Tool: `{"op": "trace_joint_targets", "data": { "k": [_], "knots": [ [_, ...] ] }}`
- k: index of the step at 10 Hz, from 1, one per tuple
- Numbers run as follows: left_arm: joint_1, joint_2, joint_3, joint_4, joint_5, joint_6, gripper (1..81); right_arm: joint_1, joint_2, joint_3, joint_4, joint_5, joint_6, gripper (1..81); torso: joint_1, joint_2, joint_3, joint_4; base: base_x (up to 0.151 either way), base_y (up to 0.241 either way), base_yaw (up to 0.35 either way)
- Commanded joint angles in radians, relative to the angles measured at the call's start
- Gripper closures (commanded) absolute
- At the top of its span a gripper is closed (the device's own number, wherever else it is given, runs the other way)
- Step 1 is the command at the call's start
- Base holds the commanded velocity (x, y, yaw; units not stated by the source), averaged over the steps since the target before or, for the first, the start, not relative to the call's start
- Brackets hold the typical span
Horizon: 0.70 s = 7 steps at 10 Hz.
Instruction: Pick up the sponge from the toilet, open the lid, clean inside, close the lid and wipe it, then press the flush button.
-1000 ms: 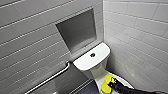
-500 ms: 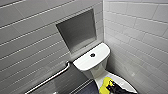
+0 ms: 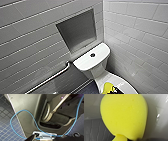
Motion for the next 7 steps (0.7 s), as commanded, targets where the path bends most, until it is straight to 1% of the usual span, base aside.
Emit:
{"op": "trace_joint_targets", "data": {
  "k": [1, 3, 4, 5, 7],
  "knots": [
    [0.008, -0.015, 0.001, 0.001, 0.079, 0.003, 1.0, -0.075, -0.203, 0.206, 0.004, 0.017, -0.005, 81.1, 0.0, 0.0, 0.0, 0.0, 0.0, 0.0, 0.0],
    [0.008, -0.015, 0.001, 0.001, 0.079, 0.004, 1.0, -0.133, -0.223, 0.155, 0.005, 0.015, -0.002, 81.1, 0.0, 0.0, 0.0, 0.0, 0.0, 0.0, 0.0],
    [0.008, -0.015, 0.001, 0.001, 0.079, 0.003, 1.0, -0.156, -0.231, 0.119, 0.005, 0.003, -0.002, 81.1, 0.0, 0.0, 0.0, 0.0, 0.0, 0.0, 0.0],
    [0.008, -0.015, 0.001, 0.001, 0.079, 0.004, 1.0, -0.177, -0.255, 0.109, 0.005, -0.006, -0.001, 81.1, 0.0, 0.0, 0.0, 0.0, 0.0, 0.0, 0.0],
    [0.008, -0.015, 0.001, 0.001, 0.079, 0.004, 1.0, -0.204, -0.349, 0.163, 0.004, -0.031, -0.001, 81.1, 0.0, 0.0, 0.0, 0.0, 0.0, 0.0, 0.0]
  ]
}}
